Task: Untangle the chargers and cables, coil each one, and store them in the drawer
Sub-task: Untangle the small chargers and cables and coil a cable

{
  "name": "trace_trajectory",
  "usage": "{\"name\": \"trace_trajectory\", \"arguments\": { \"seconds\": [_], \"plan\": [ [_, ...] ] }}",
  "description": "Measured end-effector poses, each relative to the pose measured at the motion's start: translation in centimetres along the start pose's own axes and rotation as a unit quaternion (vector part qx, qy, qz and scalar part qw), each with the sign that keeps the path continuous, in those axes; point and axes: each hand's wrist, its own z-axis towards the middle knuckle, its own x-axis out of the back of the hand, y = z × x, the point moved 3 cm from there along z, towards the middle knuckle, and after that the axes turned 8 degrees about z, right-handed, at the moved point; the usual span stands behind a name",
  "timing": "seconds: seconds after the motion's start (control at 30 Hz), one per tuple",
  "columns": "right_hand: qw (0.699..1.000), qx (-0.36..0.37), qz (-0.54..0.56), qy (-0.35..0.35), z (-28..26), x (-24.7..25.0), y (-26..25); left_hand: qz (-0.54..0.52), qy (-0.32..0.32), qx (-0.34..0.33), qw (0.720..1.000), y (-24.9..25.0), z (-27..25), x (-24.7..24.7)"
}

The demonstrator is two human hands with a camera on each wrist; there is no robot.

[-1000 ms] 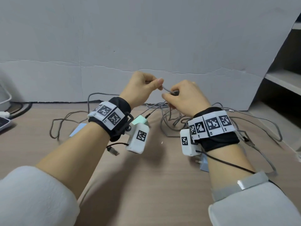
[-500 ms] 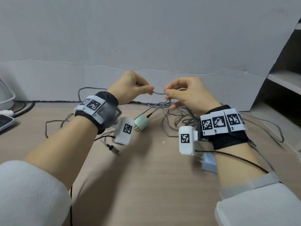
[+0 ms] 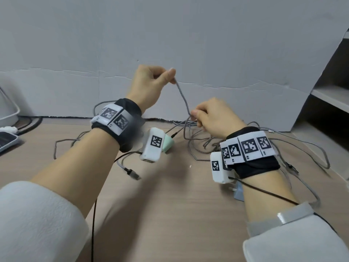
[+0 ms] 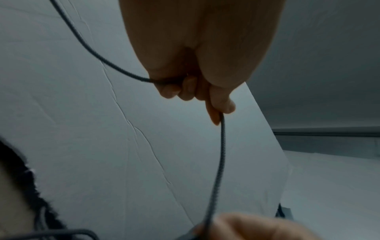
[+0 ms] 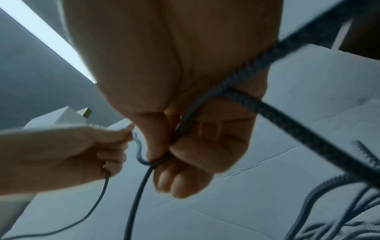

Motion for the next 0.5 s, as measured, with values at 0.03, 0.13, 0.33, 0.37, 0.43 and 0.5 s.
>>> {"name": "trace_trajectory", "arguments": {
  "seconds": [0.03,0.13,0.33,0.37,0.43,0.5],
  "plan": [
    [0.999,-0.008,-0.027,-0.025,-0.1,-0.2,-0.1,0.0,-0.007,-0.006,1.0,0.4,0.1,-0.2],
    [0.998,-0.021,-0.019,-0.057,-0.5,-0.7,-0.7,0.013,-0.016,0.0,1.0,1.1,0.5,-0.3],
    [0.995,0.05,-0.003,0.084,-0.5,-0.8,-2.3,0.031,-0.151,-0.052,0.987,4.7,0.1,-0.3],
    [0.994,0.064,0.036,0.085,-0.6,-0.8,-2.6,0.028,-0.148,-0.058,0.987,5.0,0.2,0.1],
    [0.991,0.063,0.101,0.061,-0.5,-0.8,-2.4,0.042,-0.111,-0.054,0.991,4.8,0.6,1.2],
    [0.997,0.041,0.052,0.045,-0.6,-0.5,-1.9,0.046,-0.043,-0.017,0.998,3.0,1.2,2.8]
  ]
}}
